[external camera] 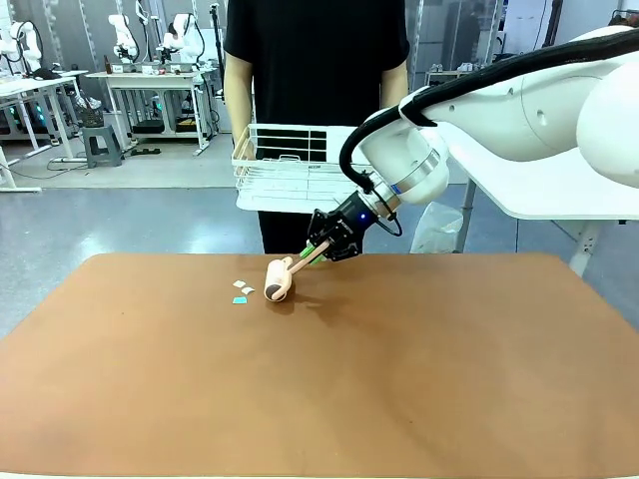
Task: Clean the table.
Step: Clean the table with the Lint Roller when the human lifts the Dish drying rack.
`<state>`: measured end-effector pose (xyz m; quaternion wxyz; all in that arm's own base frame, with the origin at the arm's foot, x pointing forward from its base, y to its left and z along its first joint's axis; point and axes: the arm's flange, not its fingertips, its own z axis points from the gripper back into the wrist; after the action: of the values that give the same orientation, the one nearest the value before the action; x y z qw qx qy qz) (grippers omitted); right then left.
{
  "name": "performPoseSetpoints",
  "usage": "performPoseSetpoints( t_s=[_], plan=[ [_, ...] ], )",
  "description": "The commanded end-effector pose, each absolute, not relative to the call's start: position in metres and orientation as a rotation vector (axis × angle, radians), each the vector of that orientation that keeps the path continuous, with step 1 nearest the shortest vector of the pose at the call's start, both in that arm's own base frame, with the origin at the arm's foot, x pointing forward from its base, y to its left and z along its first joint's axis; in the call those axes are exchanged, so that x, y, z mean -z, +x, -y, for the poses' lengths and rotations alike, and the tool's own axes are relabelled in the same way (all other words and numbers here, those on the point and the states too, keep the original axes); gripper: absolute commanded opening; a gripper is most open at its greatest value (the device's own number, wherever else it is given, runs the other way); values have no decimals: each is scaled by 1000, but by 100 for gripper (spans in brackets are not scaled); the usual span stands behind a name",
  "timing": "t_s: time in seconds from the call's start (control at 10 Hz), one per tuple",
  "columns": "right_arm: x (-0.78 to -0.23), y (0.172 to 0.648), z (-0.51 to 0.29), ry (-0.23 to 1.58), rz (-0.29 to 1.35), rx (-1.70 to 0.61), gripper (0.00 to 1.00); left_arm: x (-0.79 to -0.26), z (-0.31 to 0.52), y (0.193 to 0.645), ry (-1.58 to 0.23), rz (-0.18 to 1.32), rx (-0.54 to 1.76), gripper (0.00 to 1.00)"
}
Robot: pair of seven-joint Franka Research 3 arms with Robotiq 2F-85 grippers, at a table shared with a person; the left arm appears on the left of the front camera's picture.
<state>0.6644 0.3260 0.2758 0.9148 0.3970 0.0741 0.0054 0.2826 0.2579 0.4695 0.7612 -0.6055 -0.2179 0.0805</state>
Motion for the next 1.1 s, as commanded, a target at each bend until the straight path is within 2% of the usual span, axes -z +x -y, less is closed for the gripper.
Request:
performPoseSetpoints(
  t_s=[0.0, 0.3, 0.7, 1.0],
  plan=[
    [-235, 659, -352, 715, -253, -4, 21, -470, -260, 280, -1327, 487, -151, 100],
    [-209, 668, -412, 660, -344, -40, 21, -470, -260, 280, -1327, 487, -151, 100],
    [-203, 671, -476, 630, -350, -59, 21, -470, -260, 280, -1327, 487, -151, 100],
    [-214, 667, -484, 652, -320, -66, 21, -470, -260, 280, -1327, 487, -151, 100]
  ],
)
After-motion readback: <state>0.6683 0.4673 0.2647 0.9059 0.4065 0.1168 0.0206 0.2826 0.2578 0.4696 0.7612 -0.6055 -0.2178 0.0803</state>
